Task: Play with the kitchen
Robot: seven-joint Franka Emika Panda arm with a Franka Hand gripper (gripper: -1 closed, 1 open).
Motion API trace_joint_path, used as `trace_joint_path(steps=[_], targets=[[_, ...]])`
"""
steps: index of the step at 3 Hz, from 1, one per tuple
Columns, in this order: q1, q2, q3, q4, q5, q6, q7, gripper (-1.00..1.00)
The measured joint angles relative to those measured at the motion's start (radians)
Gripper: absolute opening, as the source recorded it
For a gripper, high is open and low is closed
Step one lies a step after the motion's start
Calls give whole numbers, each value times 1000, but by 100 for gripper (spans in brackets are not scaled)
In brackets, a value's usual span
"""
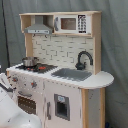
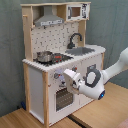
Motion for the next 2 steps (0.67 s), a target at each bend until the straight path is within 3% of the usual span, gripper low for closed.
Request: trace_joint_path(steps=[1,2], targets=[[-56,-21,0,37,-37,39,48,100],[-110,-58,31,96,-44,74,64,100]])
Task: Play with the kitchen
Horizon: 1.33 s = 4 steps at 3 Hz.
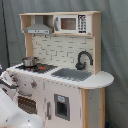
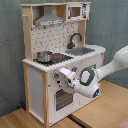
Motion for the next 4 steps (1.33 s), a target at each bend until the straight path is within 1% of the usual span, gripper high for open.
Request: trace_joint_path(steps=[2,3,4], targets=[[-2,39,-2,5,74,4,-195,100],[-3,45,-3,-2,121,6,-286,100],[-3,45,-3,-16,128,6,-298,100]])
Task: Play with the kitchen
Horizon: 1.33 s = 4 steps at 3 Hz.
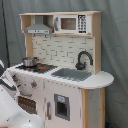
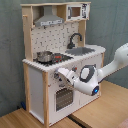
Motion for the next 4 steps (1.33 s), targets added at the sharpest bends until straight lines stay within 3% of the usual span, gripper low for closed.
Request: trace_joint_path(steps=[1,4], targets=[[0,0,0,2,0,-1,-1,-100],[2,8,-4,26,5,2,-315,-100]])
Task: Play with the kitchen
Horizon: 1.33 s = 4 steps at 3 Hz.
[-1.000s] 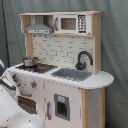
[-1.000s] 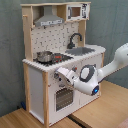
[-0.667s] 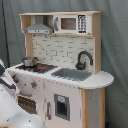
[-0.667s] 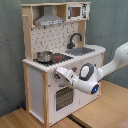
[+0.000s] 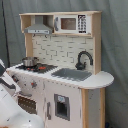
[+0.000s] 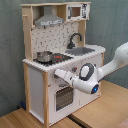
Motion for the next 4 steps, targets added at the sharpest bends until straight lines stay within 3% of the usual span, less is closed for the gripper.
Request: trace_joint_path(steps=[4], targets=[[3,-35,10,9,-11,-63,-464,-100]])
